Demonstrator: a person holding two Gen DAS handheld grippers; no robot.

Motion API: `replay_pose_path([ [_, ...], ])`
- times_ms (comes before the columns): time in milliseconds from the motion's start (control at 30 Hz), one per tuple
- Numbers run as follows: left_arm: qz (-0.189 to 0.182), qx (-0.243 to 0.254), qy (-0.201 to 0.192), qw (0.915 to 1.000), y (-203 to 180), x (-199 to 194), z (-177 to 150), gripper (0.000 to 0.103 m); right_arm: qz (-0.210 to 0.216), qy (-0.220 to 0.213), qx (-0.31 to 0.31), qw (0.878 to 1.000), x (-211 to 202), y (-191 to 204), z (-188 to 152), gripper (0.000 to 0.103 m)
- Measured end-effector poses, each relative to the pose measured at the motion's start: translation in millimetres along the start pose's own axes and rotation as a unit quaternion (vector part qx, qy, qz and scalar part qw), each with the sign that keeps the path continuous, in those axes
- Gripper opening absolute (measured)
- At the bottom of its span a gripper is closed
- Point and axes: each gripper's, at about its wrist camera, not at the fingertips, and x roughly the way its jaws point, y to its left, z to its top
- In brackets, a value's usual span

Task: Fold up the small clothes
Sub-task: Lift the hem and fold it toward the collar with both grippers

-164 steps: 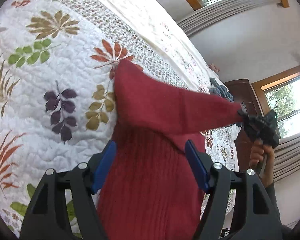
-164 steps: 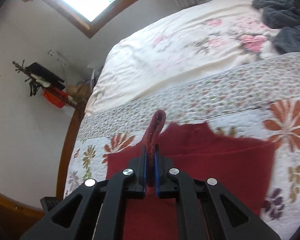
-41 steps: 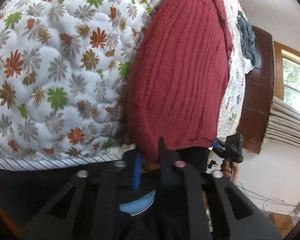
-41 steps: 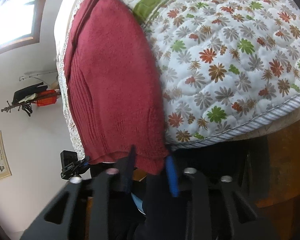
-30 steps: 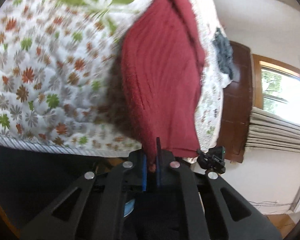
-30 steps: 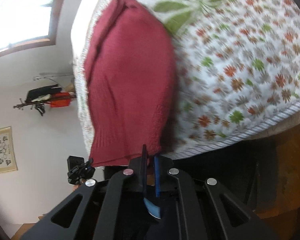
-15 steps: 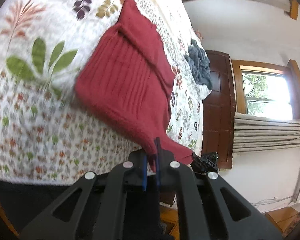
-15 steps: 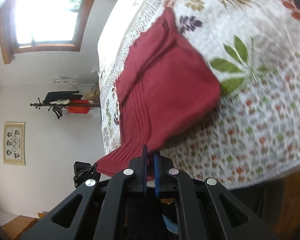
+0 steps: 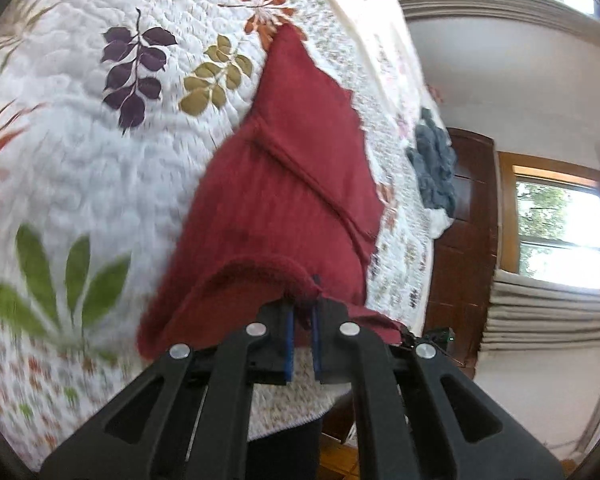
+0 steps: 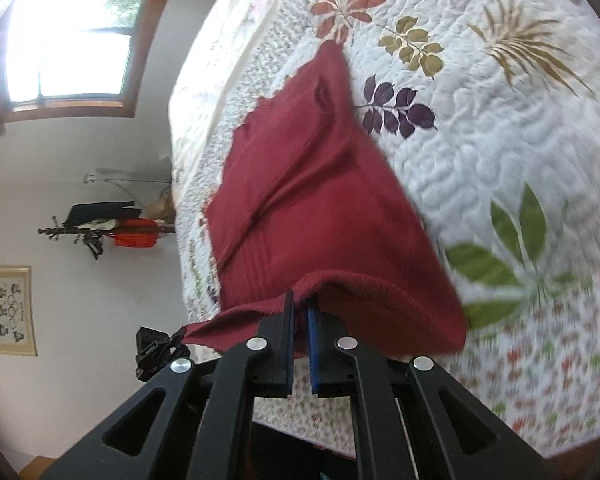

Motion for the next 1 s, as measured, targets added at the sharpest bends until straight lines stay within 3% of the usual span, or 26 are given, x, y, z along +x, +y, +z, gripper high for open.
replay_pose_path([
  [233,0.036,-0.022,0.018,0.9990,19,44,51,0.008,-0.046,0.018,0.023,0.999,49,-24,49,0.006],
  [333,0.015,-0.024,0.009,0.9995,19,41,61,0.019,-0.041,0.019,0.032,0.998,56,-32,58,0.011],
  [433,-0.001,0.007,-0.006,1.0000,9,26,62,0.040,-0.012,0.010,0.020,1.000,46,-27,62,0.015],
  [467,0.005,0.031,-0.014,0.9994,2,18,59,0.048,-0.009,0.006,0.010,1.000,41,-24,61,0.020],
  [533,0.032,0.071,-0.020,0.9968,-6,11,54,0.051,-0.021,-0.003,-0.017,1.000,31,-17,57,0.026],
  [667,0.101,0.133,-0.001,0.9859,-12,18,44,0.054,-0.079,-0.015,-0.081,0.993,21,-11,46,0.030],
  [867,0.163,0.165,0.021,0.9725,-8,49,47,0.058,-0.130,-0.015,-0.131,0.983,27,-14,33,0.035],
  [933,0.179,0.183,0.020,0.9664,-9,55,46,0.055,-0.149,-0.014,-0.153,0.977,36,-9,30,0.036],
  [1000,0.201,0.212,0.015,0.9562,-12,60,44,0.045,-0.162,-0.011,-0.173,0.971,41,-7,28,0.037],
])
